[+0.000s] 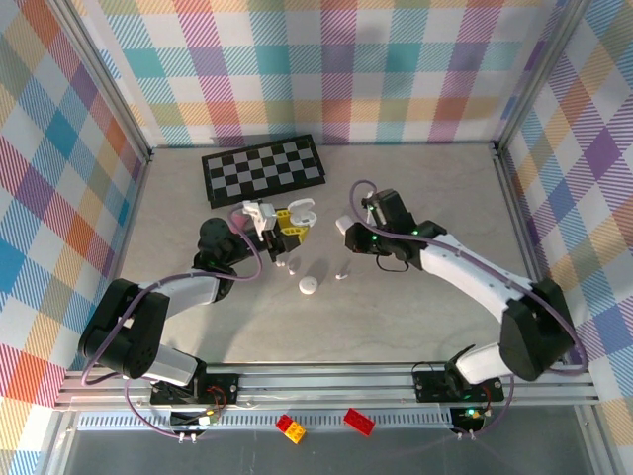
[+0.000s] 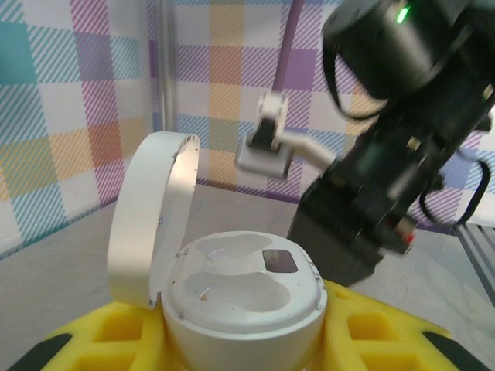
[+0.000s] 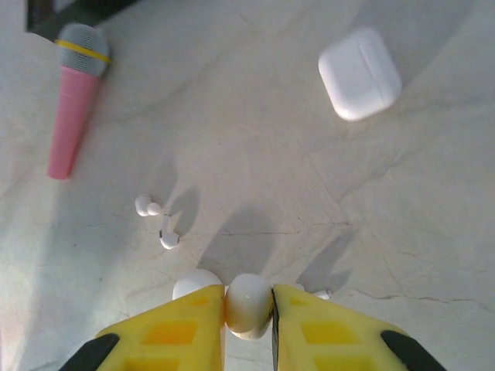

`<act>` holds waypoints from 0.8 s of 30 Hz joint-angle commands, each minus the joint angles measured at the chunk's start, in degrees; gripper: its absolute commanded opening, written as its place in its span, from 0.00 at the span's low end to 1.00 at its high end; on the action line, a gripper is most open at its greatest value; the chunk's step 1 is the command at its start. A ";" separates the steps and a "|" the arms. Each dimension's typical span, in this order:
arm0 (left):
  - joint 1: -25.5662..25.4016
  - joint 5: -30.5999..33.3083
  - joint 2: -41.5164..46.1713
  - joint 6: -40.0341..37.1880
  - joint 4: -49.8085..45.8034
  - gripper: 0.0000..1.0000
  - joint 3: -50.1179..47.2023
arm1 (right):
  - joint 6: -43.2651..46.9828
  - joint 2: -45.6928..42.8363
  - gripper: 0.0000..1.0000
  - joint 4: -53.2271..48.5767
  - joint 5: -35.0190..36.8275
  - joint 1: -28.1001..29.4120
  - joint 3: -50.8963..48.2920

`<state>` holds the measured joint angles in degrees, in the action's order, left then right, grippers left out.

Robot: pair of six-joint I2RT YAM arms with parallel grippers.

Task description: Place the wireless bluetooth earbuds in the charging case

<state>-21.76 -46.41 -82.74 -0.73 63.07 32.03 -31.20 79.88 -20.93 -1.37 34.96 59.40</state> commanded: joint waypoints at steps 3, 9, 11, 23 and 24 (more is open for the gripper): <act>-2.08 -0.02 -0.19 -4.27 -2.60 0.30 3.12 | 9.20 -7.09 0.21 -6.80 3.45 0.76 1.92; -4.51 -0.02 -2.20 -5.82 -3.88 0.30 4.78 | 13.91 -8.43 0.22 -11.79 5.97 3.80 7.88; -5.26 0.05 -2.98 -6.45 -4.18 0.30 5.29 | 14.39 -8.25 0.22 -11.36 6.43 4.65 8.91; -7.48 -0.07 -5.16 -8.81 -6.81 0.30 7.21 | 16.32 -6.43 0.21 -10.53 8.04 8.18 13.00; -7.68 -0.12 -5.24 -8.93 -6.88 0.30 7.26 | 16.54 -6.10 0.22 -10.63 7.96 8.24 13.31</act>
<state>-28.56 -45.80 -87.68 -7.60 56.16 37.60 -16.36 72.71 -31.11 5.63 42.78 70.81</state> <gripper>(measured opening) 0.356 0.216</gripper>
